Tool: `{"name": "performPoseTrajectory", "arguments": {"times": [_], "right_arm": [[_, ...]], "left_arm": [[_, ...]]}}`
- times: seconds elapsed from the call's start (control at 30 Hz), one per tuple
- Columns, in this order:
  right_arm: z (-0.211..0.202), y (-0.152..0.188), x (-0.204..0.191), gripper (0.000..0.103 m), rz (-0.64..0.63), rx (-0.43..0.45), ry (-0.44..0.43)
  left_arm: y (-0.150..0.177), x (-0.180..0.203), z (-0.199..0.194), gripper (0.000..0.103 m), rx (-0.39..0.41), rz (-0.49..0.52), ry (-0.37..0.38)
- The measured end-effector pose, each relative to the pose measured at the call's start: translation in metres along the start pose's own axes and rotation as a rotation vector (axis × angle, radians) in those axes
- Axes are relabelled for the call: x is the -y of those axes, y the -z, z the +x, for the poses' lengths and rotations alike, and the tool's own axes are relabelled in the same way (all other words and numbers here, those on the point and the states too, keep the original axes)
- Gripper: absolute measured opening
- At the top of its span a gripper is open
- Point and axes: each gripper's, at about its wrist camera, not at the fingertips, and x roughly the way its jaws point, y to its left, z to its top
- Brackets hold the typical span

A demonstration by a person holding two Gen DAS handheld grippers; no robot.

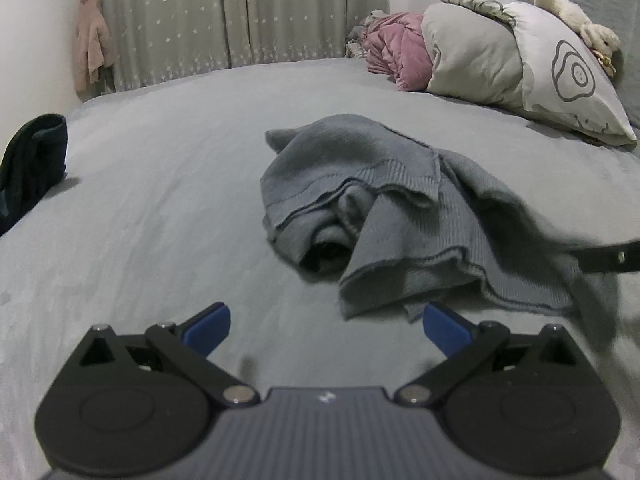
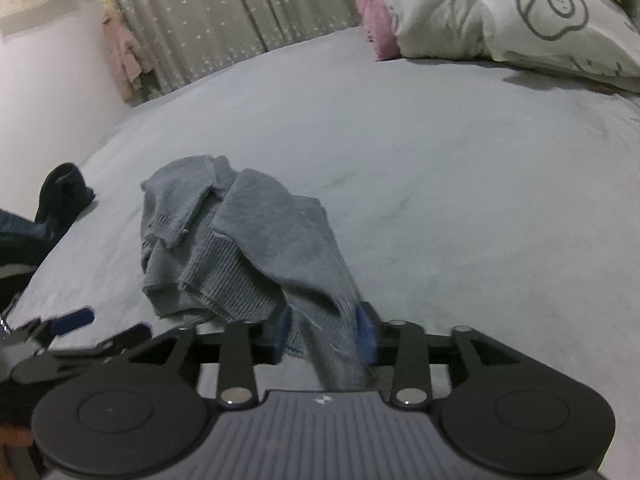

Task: Fold clothes

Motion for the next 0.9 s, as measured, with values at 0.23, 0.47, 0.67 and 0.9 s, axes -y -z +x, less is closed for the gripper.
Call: {"name": "performPoseTrajectory", "arguments": {"times": [0.23,0.47,0.67,0.9], "right_arm": [[0.006,0.003,-0.014,0.055,-0.112,0.011,0.037],[0.018,0.005,-0.023,0.056,-0.169,-0.006,0.064],[0.021,0.009,-0.025,0.056,-0.181,-0.003,0.083],[0.018,0.012,-0.031,0.057,-0.192,0.004,0.072]], "left_arm": [[-0.022,0.001,0.019,0.103,-0.009,-0.09,0.037],[-0.029,-0.017,0.02,0.028,-0.038,-0.222,0.11],[-0.027,-0.036,0.005,0.0,-0.059,-0.264,0.098],[-0.015,-0.05,-0.035,0.0,-0.058,-0.178,0.034]]}}
